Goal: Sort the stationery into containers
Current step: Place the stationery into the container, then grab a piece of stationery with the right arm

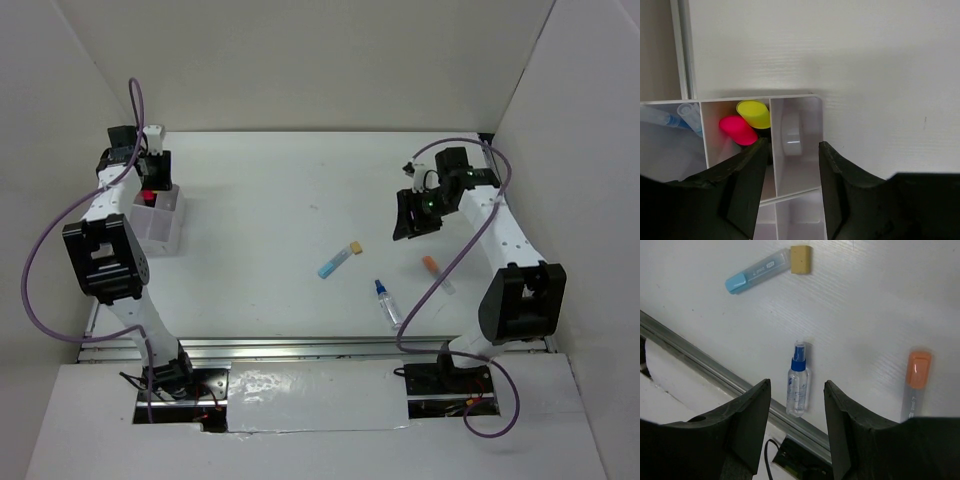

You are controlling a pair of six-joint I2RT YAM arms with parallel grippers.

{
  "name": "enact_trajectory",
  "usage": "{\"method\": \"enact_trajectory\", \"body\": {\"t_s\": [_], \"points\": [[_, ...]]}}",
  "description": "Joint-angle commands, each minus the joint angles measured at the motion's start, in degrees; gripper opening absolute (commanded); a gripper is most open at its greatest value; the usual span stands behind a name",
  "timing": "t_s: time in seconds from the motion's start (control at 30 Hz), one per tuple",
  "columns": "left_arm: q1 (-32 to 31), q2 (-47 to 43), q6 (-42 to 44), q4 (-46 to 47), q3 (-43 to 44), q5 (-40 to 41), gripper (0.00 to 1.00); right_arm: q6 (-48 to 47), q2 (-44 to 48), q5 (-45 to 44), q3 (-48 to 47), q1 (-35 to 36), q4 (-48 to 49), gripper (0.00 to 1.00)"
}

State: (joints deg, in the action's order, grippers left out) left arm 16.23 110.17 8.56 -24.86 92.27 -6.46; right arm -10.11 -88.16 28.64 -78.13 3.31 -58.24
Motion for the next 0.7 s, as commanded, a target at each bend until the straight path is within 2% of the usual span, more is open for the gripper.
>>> {"method": "enact_trajectory", "body": {"t_s": [0.0,0.07,0.17,0.27,0.33,0.4,0.5,0.53,0.67], "points": [[-0.32,-5.75,-1.35,1.57,2.48,-2.41,0.57,-0.09,4.05,-4.29,2.18,2.22,2.43,0.54],[-0.67,-8.91,-0.74,1.40,1.95,-4.95,0.56,-0.17,5.45,-6.57,4.29,3.45,2.17,0.54],[-2.77,-16.19,1.28,2.88,-3.39,-7.16,0.56,-0.44,6.85,-10.53,7.54,5.30,1.29,0.53],[-6.11,-25.95,3.39,6.31,-14.71,-7.69,0.57,0.44,7.13,-12.38,11.67,7.49,1.02,0.53],[-9.26,-32.54,4.53,7.46,-18.34,-7.34,0.57,2.28,6.78,-13.00,14.57,9.07,1.89,0.53],[-11.39,-38.59,4.10,7.98,-22.73,-6.20,0.58,5.09,6.42,-13.26,17.29,11.53,3.39,0.56],[-15.25,-44.66,1.82,7.29,-26.52,-4.71,0.62,8.61,5.20,-13.44,19.76,14.96,6.20,0.69],[-15.70,-45.82,0.51,6.94,-27.83,-4.09,0.67,8.96,4.58,-13.61,19.94,15.84,6.47,0.70],[-19.74,-50.92,-2.40,5.62,-29.86,-3.13,0.69,10.02,3.70,-15.11,22.05,17.17,8.84,0.71]]}}
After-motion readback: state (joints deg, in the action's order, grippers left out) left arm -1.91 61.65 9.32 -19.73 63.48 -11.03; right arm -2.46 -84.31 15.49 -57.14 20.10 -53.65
